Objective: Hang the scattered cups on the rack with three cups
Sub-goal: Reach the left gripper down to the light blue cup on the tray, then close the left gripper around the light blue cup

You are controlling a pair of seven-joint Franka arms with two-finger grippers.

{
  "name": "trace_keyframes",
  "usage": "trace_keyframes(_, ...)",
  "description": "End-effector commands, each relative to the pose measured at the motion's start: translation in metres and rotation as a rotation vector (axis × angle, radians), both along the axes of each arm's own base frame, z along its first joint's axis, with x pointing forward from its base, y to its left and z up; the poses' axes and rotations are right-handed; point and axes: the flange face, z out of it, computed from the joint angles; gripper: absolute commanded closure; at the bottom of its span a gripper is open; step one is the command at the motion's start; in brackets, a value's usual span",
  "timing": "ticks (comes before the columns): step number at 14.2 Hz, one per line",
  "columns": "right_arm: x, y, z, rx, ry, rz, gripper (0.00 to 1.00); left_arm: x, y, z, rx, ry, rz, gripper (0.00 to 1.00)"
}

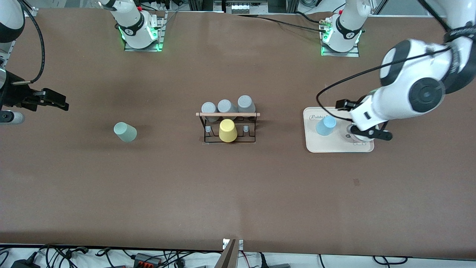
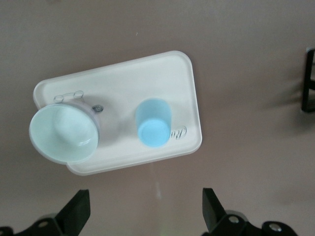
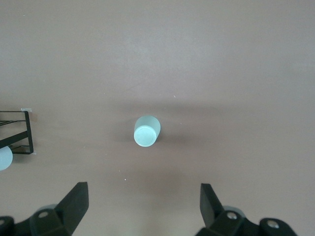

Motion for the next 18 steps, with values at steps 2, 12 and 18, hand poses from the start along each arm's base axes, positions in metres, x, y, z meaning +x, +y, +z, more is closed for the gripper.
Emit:
trace_keyframes(2, -0.004, -0.002, 0.002, 0.003, 0.003, -0.007, 0.00, -0.029, 0.007, -0.070, 0.021, -0.148, -0.023, 0.00)
trace_keyframes(12, 0.002, -0.020, -0.011, 0.015, 0.018, -0.043, 0.00, -0.082, 0.004, -0.157, -0.008, -0.273, -0.065, 0.00)
trace_keyframes(18, 0.005, -0.021, -0.005, 0.002, -0.010, -0.040, 0.00, -0.093, 0.002, -0.190, -0.030, -0.286, -0.081, 0.00)
